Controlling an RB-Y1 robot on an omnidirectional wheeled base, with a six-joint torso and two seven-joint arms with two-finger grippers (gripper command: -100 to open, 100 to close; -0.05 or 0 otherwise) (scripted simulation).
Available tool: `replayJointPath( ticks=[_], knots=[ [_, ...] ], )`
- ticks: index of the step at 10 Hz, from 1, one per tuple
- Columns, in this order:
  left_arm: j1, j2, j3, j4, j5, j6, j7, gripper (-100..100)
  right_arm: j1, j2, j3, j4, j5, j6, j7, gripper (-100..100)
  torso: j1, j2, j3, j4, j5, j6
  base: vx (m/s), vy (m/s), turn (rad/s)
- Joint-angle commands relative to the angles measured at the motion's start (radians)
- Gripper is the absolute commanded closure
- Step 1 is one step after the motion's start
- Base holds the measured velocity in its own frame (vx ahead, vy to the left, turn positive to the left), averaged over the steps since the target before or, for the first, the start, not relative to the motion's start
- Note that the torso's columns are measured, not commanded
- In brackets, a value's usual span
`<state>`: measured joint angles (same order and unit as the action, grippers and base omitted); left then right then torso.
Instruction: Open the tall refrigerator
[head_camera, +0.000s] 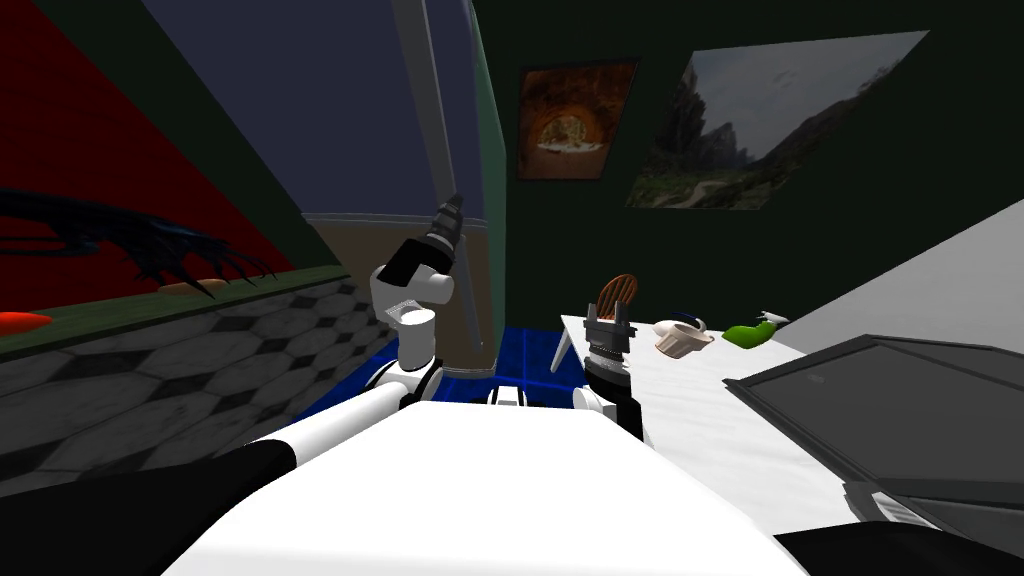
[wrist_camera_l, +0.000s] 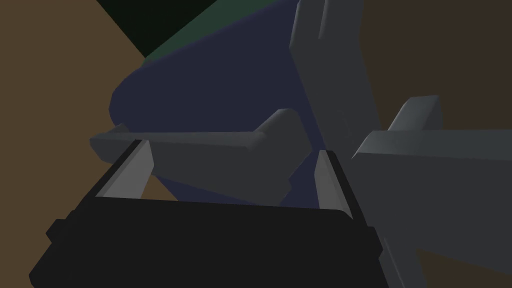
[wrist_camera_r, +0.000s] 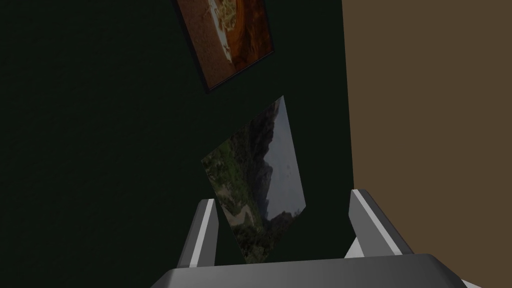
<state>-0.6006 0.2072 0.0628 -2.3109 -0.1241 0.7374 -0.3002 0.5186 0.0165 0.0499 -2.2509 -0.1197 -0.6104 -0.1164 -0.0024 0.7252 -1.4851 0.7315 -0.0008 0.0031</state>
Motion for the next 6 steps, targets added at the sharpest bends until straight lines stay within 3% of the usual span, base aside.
replayJointPath(
  ticks=[1, 6],
  knots=[
    [-0.031, 0.029, -0.003, 0.052, 0.022, 0.008, -0.024, -100, 0.0, 0.0, 0.0, 0.0, 0.0, 0.0, 0.0, 0, 0.0, 0.0, -0.001, -0.001, 0.0, 0.0, -0.016, -0.002, -0.021],
    [-0.134, 0.123, -0.022, 0.183, 0.087, 0.039, -0.111, -100, 0.0, 0.0, 0.0, 0.0, 0.0, 0.0, 0.0, 0, 0.001, -0.003, -0.003, -0.001, 0.0, 0.001, -0.031, -0.002, -0.048]
  ],
)
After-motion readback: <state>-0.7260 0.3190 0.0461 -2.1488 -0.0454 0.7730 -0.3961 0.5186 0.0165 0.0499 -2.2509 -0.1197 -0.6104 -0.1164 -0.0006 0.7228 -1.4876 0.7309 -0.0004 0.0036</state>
